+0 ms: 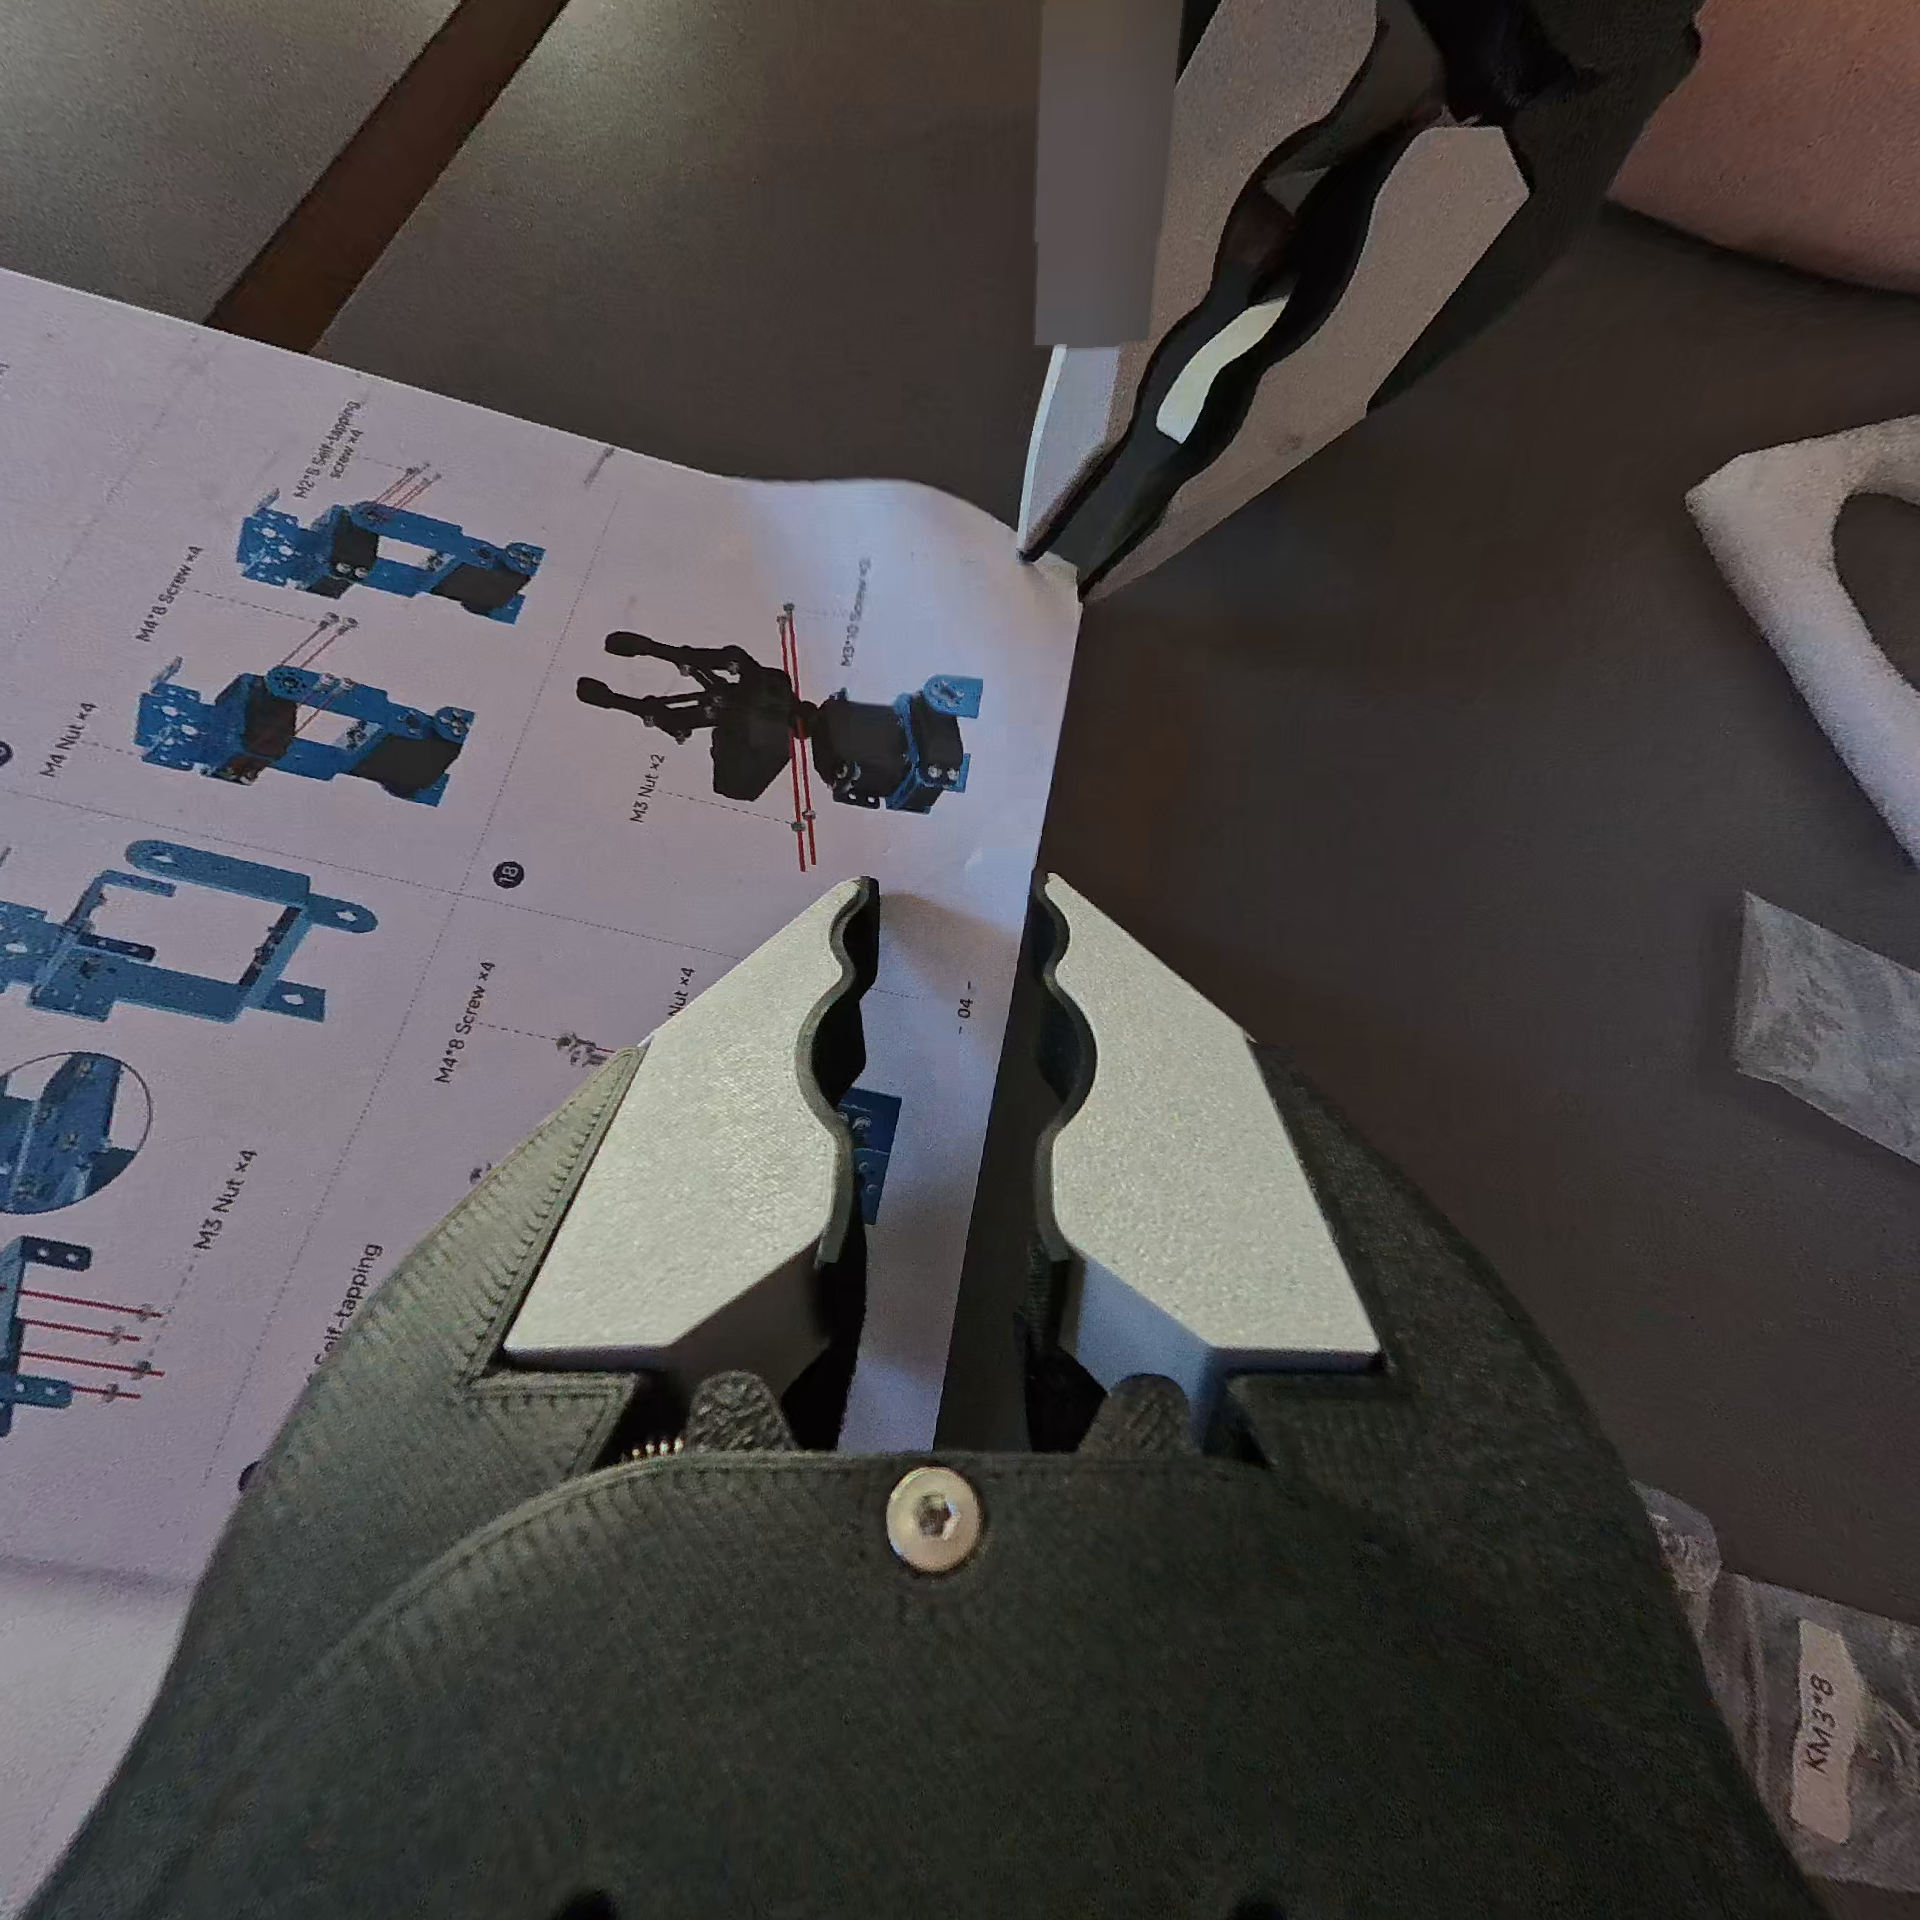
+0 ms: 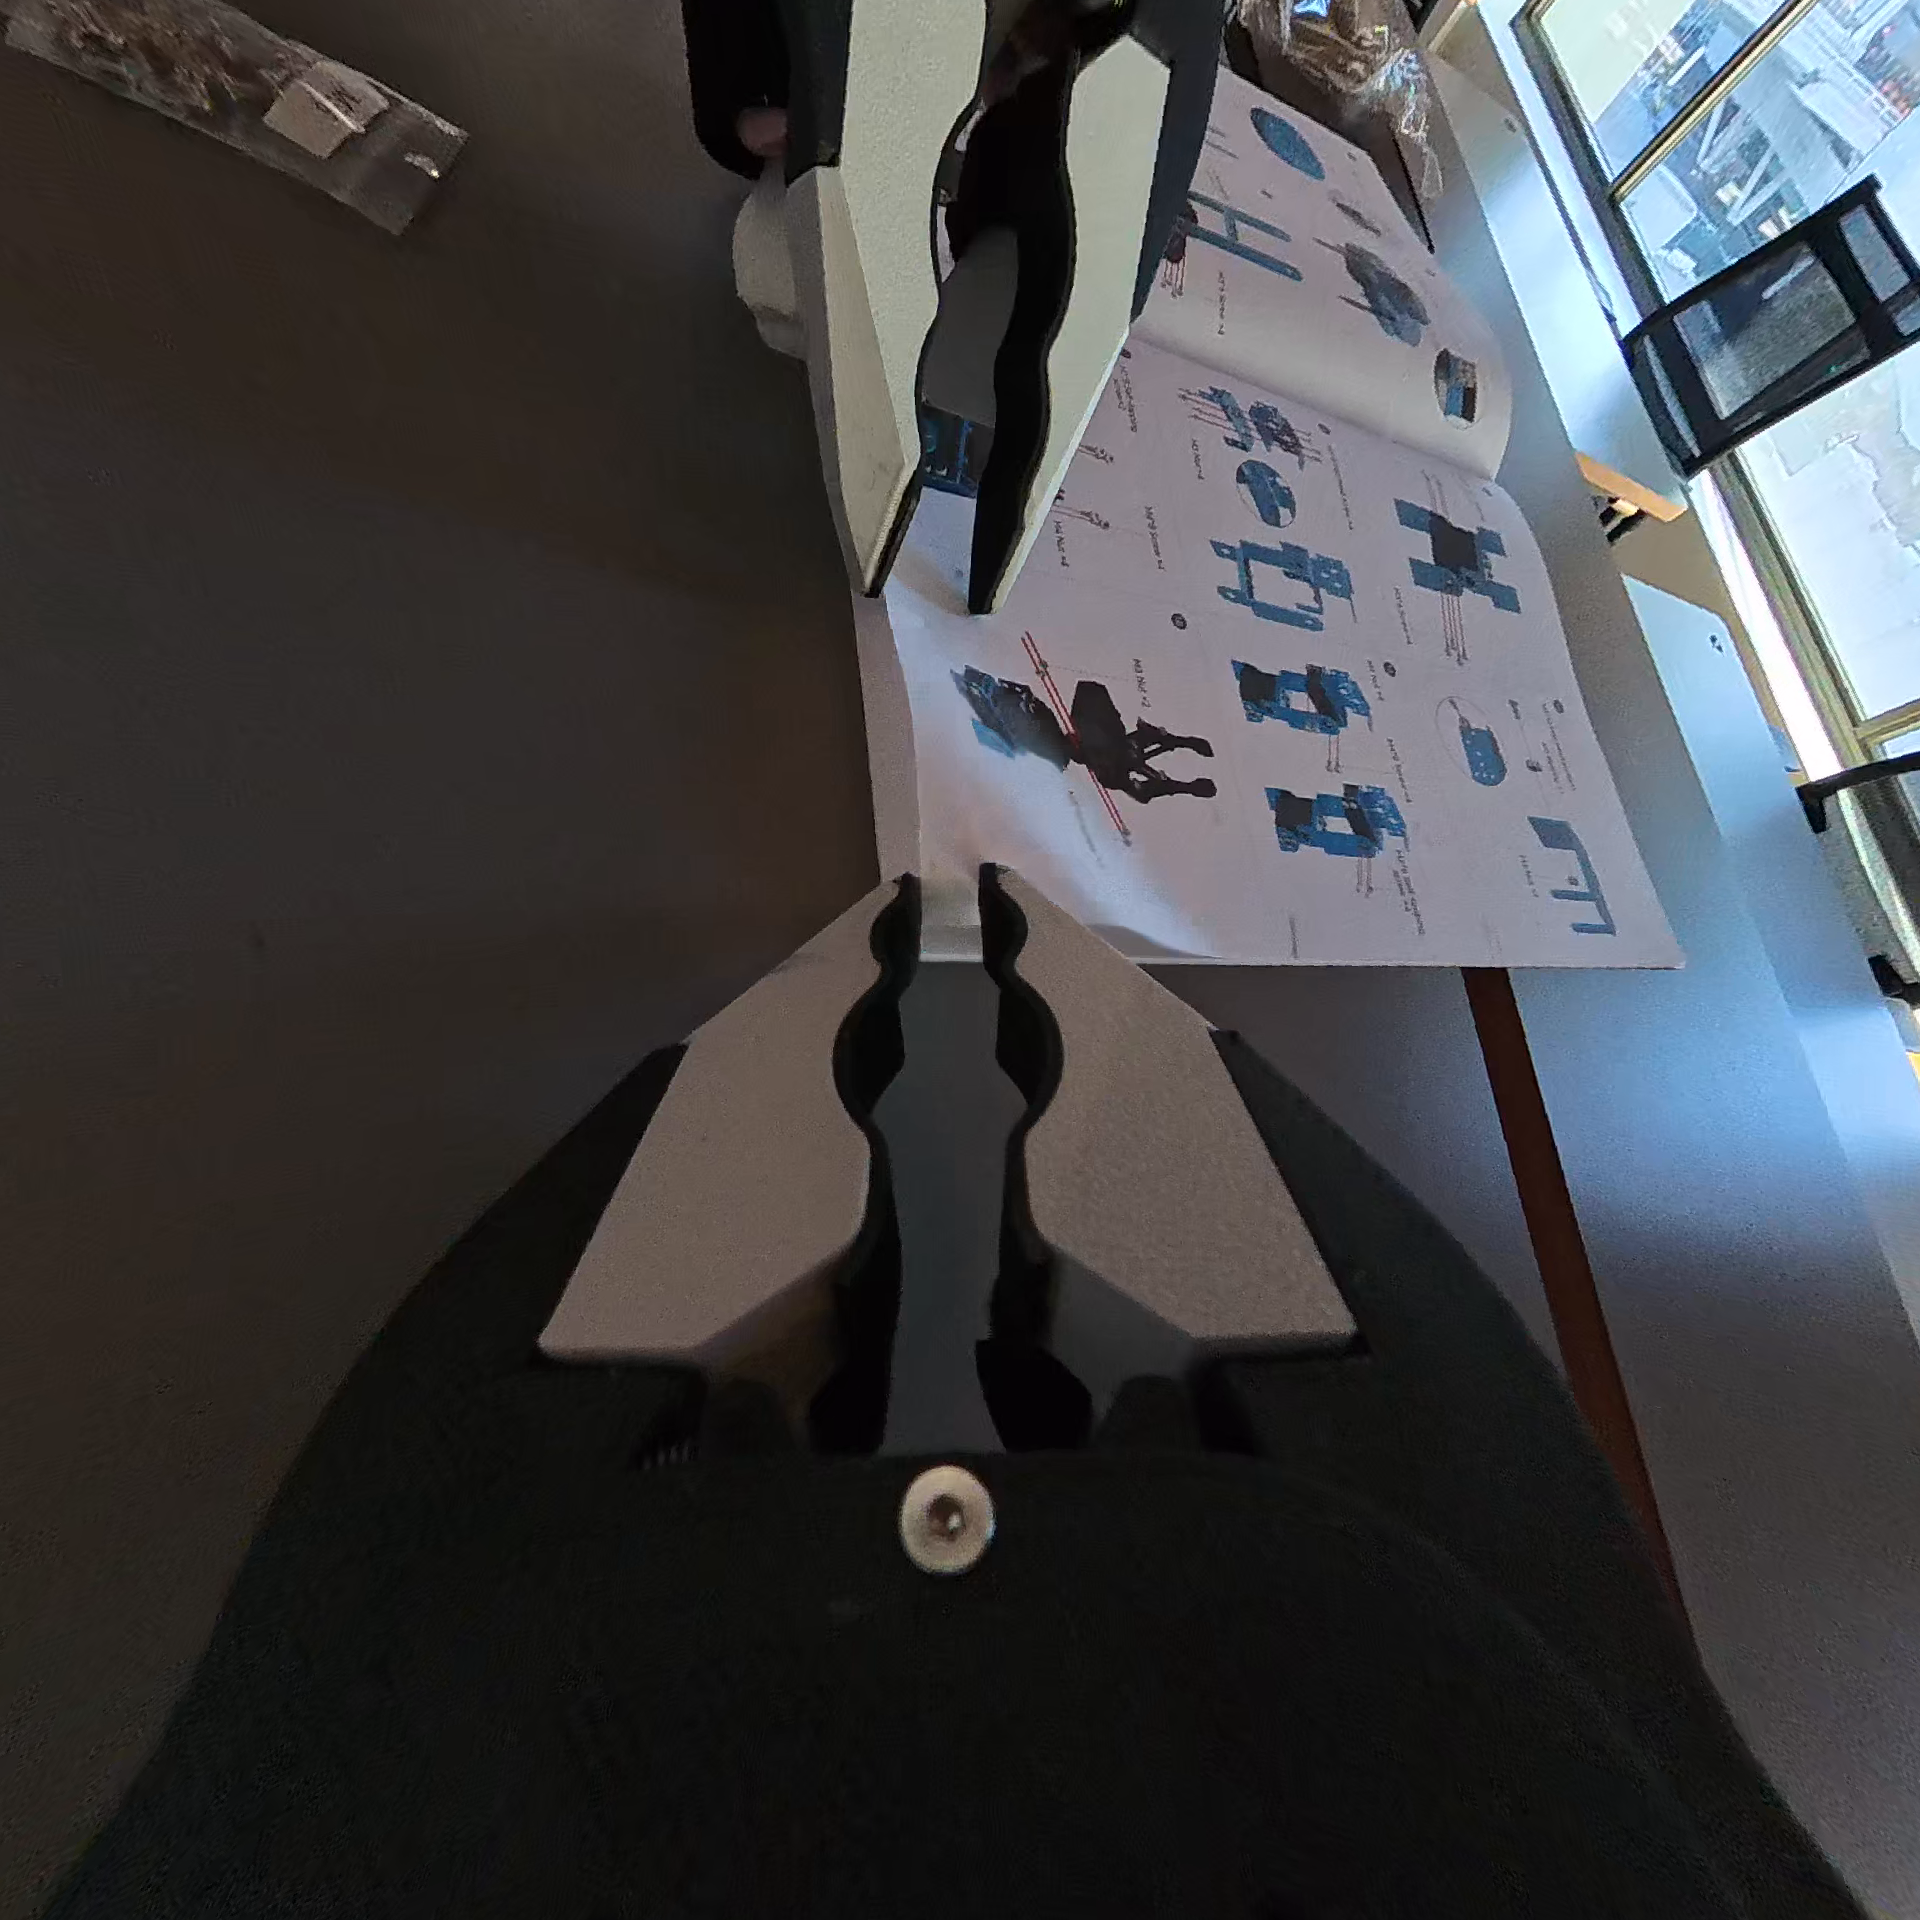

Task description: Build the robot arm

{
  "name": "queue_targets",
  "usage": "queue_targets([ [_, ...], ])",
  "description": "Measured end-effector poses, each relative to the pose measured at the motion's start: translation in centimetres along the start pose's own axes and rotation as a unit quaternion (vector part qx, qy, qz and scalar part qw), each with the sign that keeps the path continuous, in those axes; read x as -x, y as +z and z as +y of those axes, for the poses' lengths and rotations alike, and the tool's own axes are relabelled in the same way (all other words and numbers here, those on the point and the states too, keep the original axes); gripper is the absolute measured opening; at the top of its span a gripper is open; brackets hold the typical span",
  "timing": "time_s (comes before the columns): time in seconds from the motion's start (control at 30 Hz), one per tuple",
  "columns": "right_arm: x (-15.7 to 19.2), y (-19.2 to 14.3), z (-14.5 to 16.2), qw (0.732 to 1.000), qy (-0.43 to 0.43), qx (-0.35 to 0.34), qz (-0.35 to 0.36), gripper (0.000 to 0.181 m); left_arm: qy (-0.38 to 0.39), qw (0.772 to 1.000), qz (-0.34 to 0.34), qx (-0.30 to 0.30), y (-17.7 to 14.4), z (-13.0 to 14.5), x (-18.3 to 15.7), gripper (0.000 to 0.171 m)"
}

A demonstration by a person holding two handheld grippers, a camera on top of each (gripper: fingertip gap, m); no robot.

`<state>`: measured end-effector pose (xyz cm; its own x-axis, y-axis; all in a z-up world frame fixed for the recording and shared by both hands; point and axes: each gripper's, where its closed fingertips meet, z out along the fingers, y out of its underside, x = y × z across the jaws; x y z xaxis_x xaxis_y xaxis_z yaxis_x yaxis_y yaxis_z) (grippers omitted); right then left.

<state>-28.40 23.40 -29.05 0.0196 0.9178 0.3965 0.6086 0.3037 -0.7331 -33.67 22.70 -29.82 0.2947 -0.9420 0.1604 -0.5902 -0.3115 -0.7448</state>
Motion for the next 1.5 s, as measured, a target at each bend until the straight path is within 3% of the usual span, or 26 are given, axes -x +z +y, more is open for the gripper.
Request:
queue_targets([
  [0.37,-0.9,-0.4,-1.1,0.999,0.007,-0.028,0.025,0.015,-0.014,1.000,0.020,-0.004,0.0,0.0,0.8,0.023],
  [0.53,-1.1,0.1,-1.1,0.997,-0.045,-0.009,0.057,0.002,-0.018,0.999,0.029,-0.004,0.1,0.1,0.7,0.021],
  [0.67,-0.9,0.1,-0.8,0.997,-0.057,0.005,0.056,0.000,-0.027,0.999,0.034,-0.003,0.1,-0.1,0.0,0.036],
  [0.97,1.5,-3.0,0.0,0.998,-0.048,0.032,0.038,0.000,0.058,0.991,-0.116,0.006,0.9,-0.9,-2.7,0.032],
  [1.13,3.1,-6.1,1.3,0.998,0.006,0.044,0.041,0.000,0.081,0.979,-0.182,0.032,1.5,-1.0,-4.0,0.035],
  [1.37,4.4,-9.3,2.7,0.996,0.047,0.037,0.067,0.000,0.062,0.979,-0.192,0.033,3.2,-1.8,-5.4,0.034],
  [1.5,4.0,-10.6,2.2,0.995,0.066,-0.001,0.081,0.000,0.051,0.983,-0.178,0.000,4.5,-4.2,-7.9,0.035],
])
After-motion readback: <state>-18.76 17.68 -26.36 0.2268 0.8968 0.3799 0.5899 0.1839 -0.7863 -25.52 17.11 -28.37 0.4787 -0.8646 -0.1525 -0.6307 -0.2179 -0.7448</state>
